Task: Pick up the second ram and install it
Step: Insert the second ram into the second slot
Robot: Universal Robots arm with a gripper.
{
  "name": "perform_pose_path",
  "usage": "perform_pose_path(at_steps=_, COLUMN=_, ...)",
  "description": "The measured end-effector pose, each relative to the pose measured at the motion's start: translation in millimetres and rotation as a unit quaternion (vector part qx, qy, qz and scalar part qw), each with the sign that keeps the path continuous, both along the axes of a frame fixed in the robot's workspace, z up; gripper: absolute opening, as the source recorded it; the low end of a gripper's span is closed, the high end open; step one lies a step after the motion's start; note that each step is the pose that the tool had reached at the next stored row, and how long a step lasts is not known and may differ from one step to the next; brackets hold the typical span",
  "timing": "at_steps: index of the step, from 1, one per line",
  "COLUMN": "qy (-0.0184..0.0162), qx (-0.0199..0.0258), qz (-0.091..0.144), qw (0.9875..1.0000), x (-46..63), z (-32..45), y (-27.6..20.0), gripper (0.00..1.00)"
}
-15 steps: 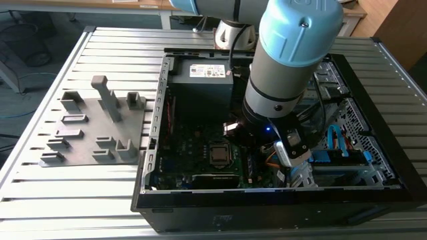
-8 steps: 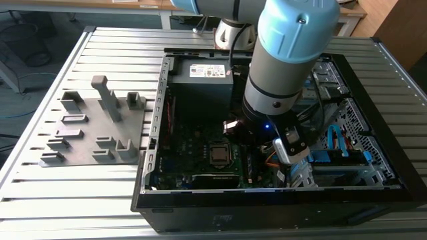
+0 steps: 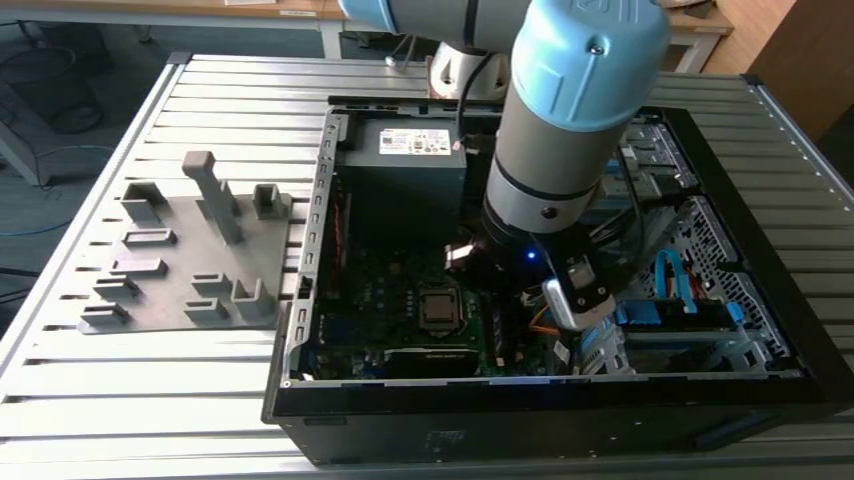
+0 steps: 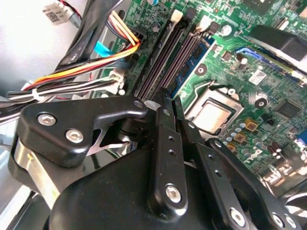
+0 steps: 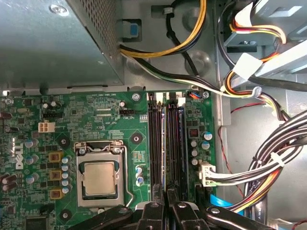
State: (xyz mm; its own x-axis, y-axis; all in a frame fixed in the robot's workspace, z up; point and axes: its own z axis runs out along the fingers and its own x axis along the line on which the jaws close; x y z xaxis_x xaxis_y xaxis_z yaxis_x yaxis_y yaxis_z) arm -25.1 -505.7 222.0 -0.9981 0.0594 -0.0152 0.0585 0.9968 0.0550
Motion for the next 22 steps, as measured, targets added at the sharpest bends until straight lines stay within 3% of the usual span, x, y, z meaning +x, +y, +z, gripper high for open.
perform_pose_path(at_steps=22, qy=0.0000, qx=-0.0025, qz=0.000, qw=1.0000, x=-2.0, z=-5.1, y=3.8, gripper=0.14)
